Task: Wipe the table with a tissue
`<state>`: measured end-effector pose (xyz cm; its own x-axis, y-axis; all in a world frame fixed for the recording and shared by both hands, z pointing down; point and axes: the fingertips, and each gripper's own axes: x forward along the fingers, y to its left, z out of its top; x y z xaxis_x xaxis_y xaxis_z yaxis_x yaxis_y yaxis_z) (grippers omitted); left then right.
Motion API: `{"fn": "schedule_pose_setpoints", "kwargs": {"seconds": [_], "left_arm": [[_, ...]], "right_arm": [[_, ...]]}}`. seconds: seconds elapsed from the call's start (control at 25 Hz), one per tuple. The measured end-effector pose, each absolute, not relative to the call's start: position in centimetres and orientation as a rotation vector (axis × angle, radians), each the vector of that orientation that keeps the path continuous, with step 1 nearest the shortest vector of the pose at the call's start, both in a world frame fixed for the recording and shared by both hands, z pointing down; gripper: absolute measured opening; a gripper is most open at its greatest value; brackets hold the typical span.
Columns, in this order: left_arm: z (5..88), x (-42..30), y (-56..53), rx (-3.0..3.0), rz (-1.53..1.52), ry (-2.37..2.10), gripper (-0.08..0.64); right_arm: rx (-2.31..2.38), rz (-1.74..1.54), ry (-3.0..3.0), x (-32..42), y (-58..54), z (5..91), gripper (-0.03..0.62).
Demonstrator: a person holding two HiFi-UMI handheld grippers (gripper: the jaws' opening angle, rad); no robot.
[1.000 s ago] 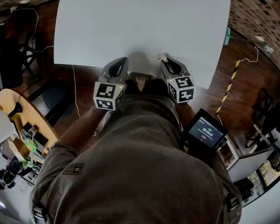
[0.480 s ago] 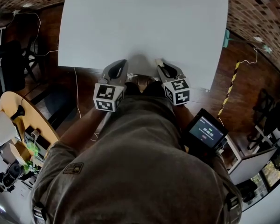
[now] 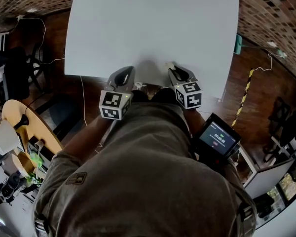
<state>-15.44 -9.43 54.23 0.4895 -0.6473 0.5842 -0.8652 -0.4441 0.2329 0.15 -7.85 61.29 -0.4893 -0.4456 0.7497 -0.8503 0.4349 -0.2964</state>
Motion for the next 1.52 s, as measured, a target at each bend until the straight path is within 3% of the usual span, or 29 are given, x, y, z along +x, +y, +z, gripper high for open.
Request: {"fn": "schedule_pose_setpoints", "kwargs": {"seconds": [0.36,1.0,1.52], "left_arm": [[54.5,-16.7,-9.4,2.201,0.561,-1.275,0.002],[54.5,-19.7,-8.1,2.189,0.547,-1.301,0.002],[54.0,-14.7,-8.3,2.274,0.583,-1.185,0.002]], "right_arm": [[1.102,0.887,-2.106,0.1,-9.2,61.3,0.092],[0.960,0.892,-2.160,-6.2,-6.2,61.4,0.092],[1.190,0.926,-2.061,2.1,-6.6,61.2,0.092]]}}
